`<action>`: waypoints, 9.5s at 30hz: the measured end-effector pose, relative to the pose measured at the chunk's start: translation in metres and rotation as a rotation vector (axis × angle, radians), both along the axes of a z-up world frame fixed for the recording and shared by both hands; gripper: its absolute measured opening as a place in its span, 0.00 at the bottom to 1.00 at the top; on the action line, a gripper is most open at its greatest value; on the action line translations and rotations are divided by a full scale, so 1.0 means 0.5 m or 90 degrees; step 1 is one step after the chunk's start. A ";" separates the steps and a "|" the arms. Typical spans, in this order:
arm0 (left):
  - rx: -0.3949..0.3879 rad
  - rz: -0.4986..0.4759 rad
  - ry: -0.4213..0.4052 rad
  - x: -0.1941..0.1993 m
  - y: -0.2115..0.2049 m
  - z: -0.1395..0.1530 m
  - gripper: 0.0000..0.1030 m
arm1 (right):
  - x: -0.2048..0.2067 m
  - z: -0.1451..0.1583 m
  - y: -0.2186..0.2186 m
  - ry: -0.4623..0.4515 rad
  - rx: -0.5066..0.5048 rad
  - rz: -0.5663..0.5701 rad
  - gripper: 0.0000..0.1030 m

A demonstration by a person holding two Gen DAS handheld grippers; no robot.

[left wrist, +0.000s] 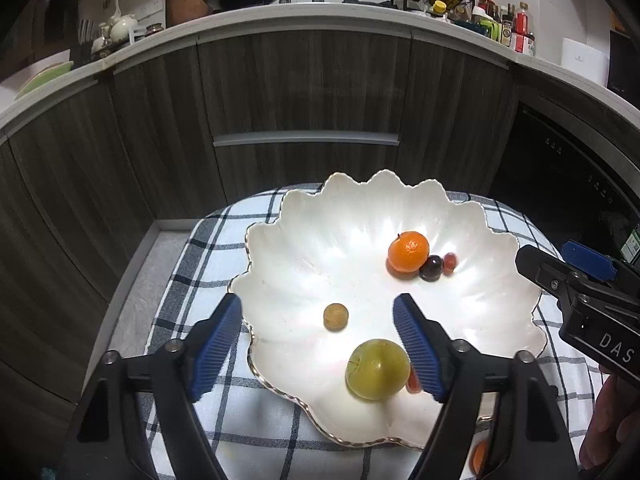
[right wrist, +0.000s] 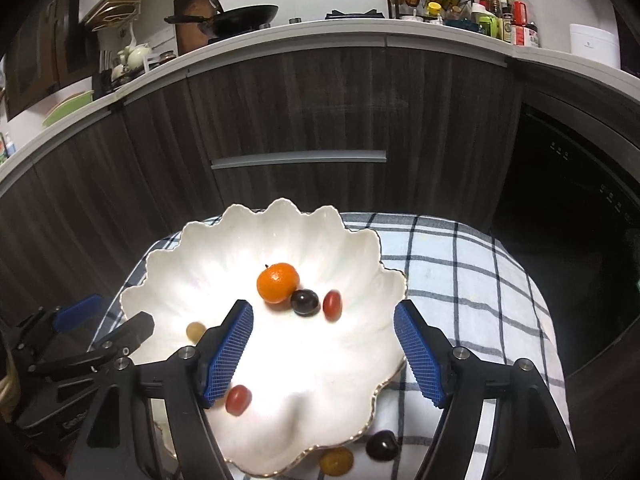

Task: Organize fruits
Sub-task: 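Withdraw both open tools from the bowl toward the loose fruits, then grasp the mandarin with the left tool while the right tool grasps the dark plum, then carry the mandarin and dark plum over the white bowl with both tools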

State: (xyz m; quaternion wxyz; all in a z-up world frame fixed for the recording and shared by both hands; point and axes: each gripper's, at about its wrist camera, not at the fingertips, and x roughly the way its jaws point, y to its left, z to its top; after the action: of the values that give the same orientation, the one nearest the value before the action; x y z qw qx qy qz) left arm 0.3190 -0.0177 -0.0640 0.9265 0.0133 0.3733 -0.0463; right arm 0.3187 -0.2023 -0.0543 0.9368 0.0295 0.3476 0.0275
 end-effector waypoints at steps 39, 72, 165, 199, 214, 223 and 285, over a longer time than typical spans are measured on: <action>-0.008 -0.003 -0.055 -0.190 -0.006 0.086 0.86 | -0.185 0.092 -0.022 -0.069 -0.026 -0.012 0.72; -0.017 0.002 -0.051 -0.353 -0.105 0.030 0.88 | -0.343 0.035 -0.124 -0.065 -0.042 -0.033 0.72; -0.045 0.053 0.095 -0.228 -0.272 -0.170 0.41 | -0.078 -0.204 -0.107 0.106 -0.104 0.376 0.27; -0.063 0.022 0.049 -0.287 -0.231 -0.080 0.41 | -0.192 -0.091 -0.133 0.057 -0.053 0.256 0.27; -0.049 0.001 0.015 -0.312 -0.178 -0.004 0.41 | -0.254 -0.008 -0.095 0.020 -0.032 0.208 0.27; -0.045 -0.001 -0.001 -0.291 -0.134 0.035 0.41 | -0.244 0.026 -0.062 0.015 -0.024 0.200 0.27; -0.048 -0.006 0.018 0.025 -0.005 0.068 0.41 | 0.013 0.074 0.058 0.019 -0.087 0.140 0.27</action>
State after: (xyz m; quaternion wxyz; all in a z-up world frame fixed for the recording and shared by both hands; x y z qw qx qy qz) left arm 0.3315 -0.0203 -0.0302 0.9209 -0.0203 0.3839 -0.0644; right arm 0.3250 -0.1732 -0.0172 0.9226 -0.0723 0.3640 0.1054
